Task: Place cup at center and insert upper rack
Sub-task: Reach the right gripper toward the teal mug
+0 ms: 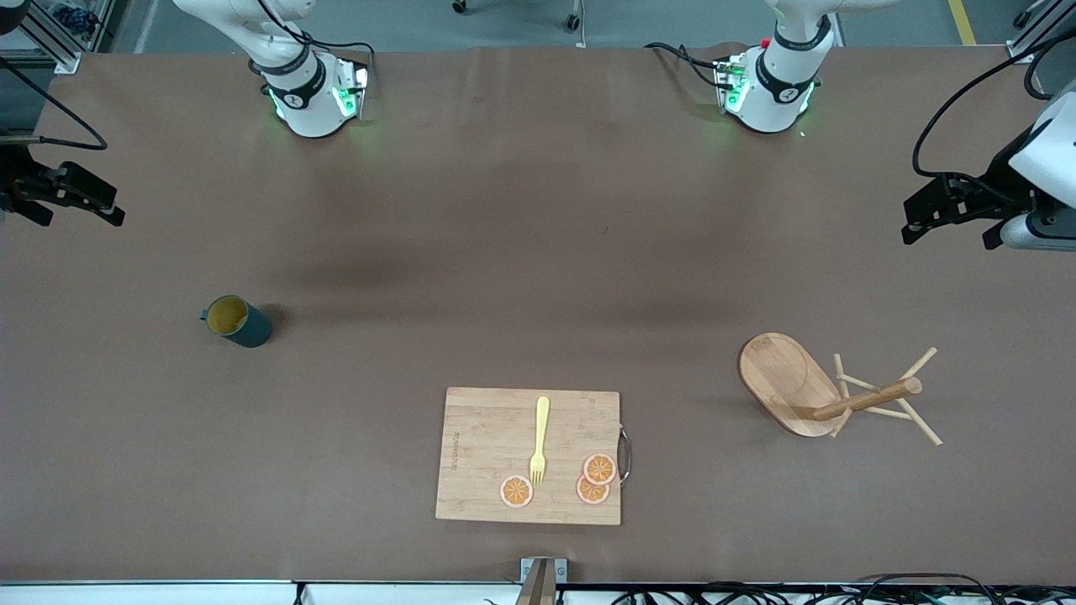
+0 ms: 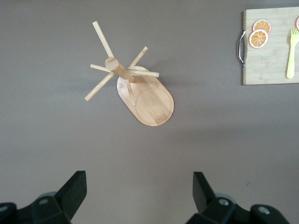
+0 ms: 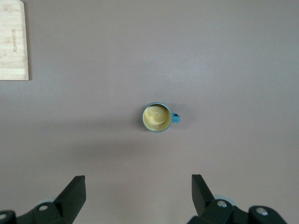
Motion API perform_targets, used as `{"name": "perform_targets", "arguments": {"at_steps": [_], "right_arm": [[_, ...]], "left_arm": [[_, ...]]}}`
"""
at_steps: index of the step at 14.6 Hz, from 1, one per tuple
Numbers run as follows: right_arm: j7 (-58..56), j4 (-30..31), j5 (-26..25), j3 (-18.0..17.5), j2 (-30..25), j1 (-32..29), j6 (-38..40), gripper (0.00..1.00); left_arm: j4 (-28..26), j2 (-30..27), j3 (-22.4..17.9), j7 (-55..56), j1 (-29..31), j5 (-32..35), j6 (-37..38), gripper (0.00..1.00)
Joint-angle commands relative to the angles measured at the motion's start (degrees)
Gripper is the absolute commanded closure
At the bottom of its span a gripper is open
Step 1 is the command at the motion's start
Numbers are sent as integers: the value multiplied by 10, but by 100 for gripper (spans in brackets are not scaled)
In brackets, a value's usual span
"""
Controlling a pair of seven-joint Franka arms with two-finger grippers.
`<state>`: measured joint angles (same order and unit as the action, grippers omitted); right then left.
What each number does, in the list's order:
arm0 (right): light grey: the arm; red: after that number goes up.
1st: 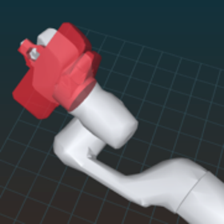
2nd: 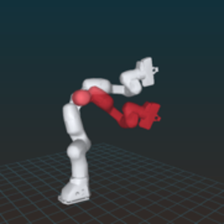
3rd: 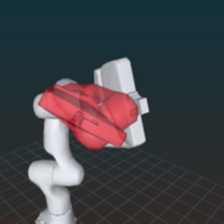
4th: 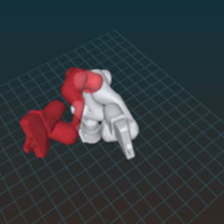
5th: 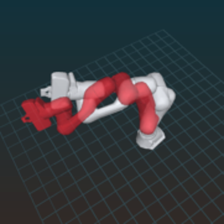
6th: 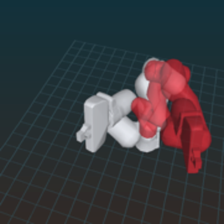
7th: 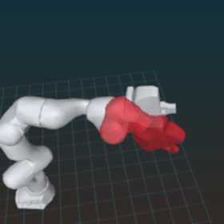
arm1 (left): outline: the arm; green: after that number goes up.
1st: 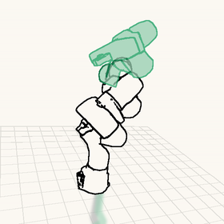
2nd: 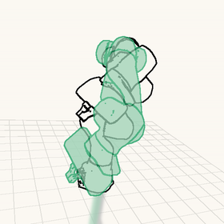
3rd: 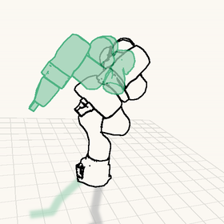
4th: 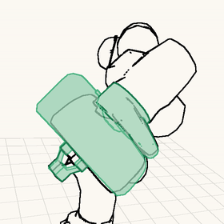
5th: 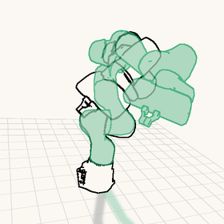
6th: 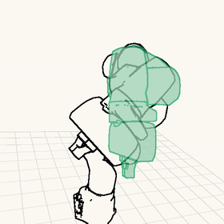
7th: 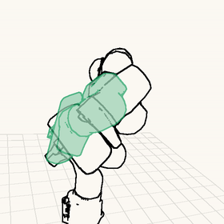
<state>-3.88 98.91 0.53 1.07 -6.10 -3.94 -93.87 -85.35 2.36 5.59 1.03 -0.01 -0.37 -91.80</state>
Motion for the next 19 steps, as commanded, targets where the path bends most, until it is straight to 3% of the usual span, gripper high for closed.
{"name": "perform_targets", "arguments": {"at_steps": [1, 10, 15, 19], "right_arm": [[8, 21, -8, -12, -19, -14, -4, 0], [9, 22, -8, -12, -2, -13, 16, 0], [11, 23, -8, -14, 87, 12, 11, 0], [33, 23, -4, -13, 177, 17, -41, 0]], "left_arm": [[9, -1, 2, 2, 1, -8, 7, 0], [9, -1, 8, 3, 1, -7, 7, 0], [9, -1, 9, 3, 3, -8, 7, 0], [9, 0, 9, 4, 3, -8, 7, 0]]}}
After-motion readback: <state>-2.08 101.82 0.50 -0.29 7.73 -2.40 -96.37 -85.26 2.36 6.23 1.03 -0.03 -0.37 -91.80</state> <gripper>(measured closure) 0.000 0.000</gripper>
